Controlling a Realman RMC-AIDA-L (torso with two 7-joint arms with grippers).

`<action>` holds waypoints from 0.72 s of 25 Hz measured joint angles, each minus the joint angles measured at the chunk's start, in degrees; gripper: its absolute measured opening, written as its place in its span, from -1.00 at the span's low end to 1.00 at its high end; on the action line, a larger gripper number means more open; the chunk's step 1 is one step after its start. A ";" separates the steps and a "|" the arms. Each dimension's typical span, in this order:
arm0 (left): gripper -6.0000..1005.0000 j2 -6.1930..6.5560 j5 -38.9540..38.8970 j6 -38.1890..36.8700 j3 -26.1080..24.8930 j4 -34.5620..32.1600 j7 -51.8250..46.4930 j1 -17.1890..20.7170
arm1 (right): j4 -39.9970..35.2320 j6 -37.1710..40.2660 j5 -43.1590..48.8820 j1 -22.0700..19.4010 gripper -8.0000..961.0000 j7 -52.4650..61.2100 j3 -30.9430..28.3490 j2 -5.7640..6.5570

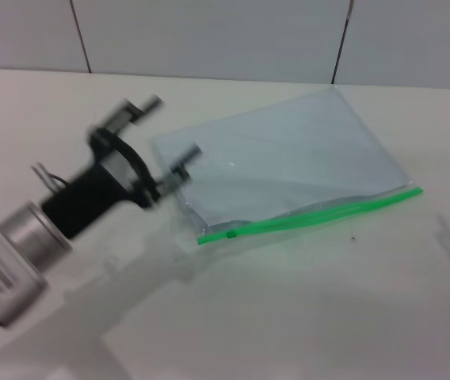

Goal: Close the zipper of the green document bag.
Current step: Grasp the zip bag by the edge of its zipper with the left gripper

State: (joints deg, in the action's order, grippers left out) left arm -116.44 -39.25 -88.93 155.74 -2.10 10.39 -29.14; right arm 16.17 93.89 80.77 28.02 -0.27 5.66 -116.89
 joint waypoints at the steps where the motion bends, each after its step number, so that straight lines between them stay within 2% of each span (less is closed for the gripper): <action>1: 0.47 -0.01 2.49 0.47 0.01 -0.22 1.41 -0.14 | -0.01 -0.02 -0.01 0.02 0.88 0.00 -0.04 0.00; 10: 0.47 -0.12 17.39 8.16 0.01 -2.97 6.63 -0.48 | 0.17 -0.03 -0.05 0.38 0.89 0.04 -0.15 0.00; 18: 0.47 -0.10 18.18 17.09 -0.45 -3.36 9.46 -0.22 | 0.18 -0.03 -0.34 0.71 0.88 0.01 0.04 0.00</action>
State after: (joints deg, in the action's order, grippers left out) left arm -116.53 -21.07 -71.84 155.29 -5.46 19.85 -29.35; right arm 16.34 93.86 80.42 28.73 -0.26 5.70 -116.89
